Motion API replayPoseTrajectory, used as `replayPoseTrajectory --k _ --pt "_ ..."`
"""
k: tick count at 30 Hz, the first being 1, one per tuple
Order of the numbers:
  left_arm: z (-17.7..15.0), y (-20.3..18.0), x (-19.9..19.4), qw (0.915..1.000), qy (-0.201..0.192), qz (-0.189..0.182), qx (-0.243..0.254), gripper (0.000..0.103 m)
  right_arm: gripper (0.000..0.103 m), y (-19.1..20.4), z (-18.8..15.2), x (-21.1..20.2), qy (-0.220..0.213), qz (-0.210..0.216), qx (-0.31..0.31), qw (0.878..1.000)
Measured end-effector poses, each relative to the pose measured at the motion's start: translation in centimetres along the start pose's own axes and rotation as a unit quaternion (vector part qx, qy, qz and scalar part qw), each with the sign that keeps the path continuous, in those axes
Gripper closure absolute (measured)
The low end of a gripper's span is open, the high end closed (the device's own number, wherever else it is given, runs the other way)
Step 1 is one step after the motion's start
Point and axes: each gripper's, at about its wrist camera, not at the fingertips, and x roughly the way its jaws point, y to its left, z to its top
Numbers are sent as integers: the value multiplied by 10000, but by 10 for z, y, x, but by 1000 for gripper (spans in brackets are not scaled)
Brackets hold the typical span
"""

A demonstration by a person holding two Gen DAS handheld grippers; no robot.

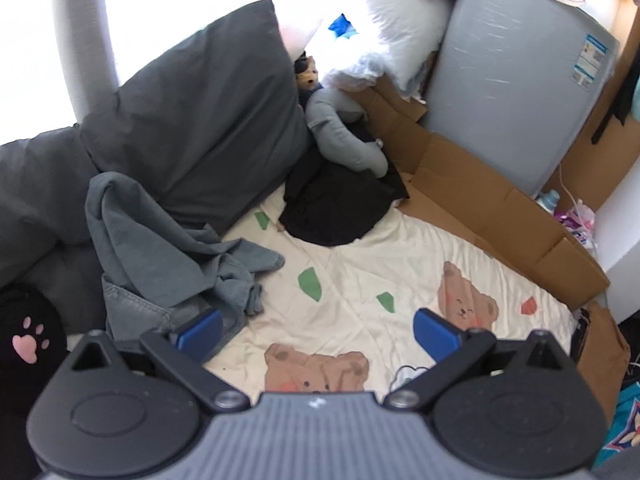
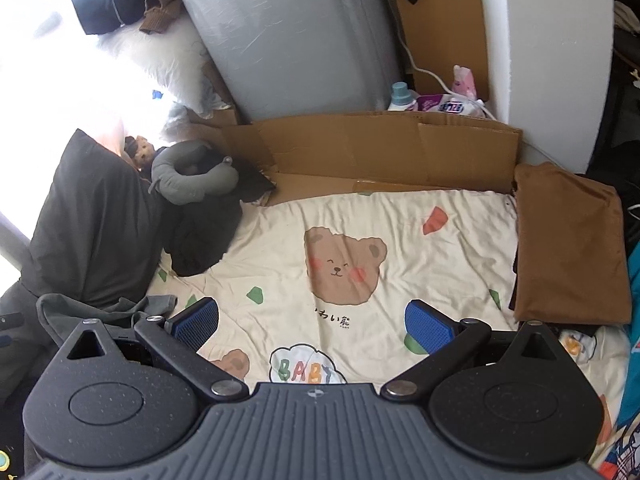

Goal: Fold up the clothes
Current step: 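Move the left tool toward the crumpled light-blue jeans by the pillows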

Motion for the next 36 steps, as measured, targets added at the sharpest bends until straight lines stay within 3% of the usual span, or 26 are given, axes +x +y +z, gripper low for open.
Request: replayPoseTrajectory --k 15,24,29,36 --pt "-11 59 39 9984 40 269 -492 0 1 35 13 49 -82 -100 -414 9991" --pt "-11 70 70 9978 352 497 -257 0 0 52 11 87 157 -2 -754 9970" --pt "-14 76 88 9967 458 661 -49 1 1 55 15 109 191 156 -606 9979" --pt "-15 95 111 9960 414 751 -232 1 1 67 18 148 323 155 -757 9965"
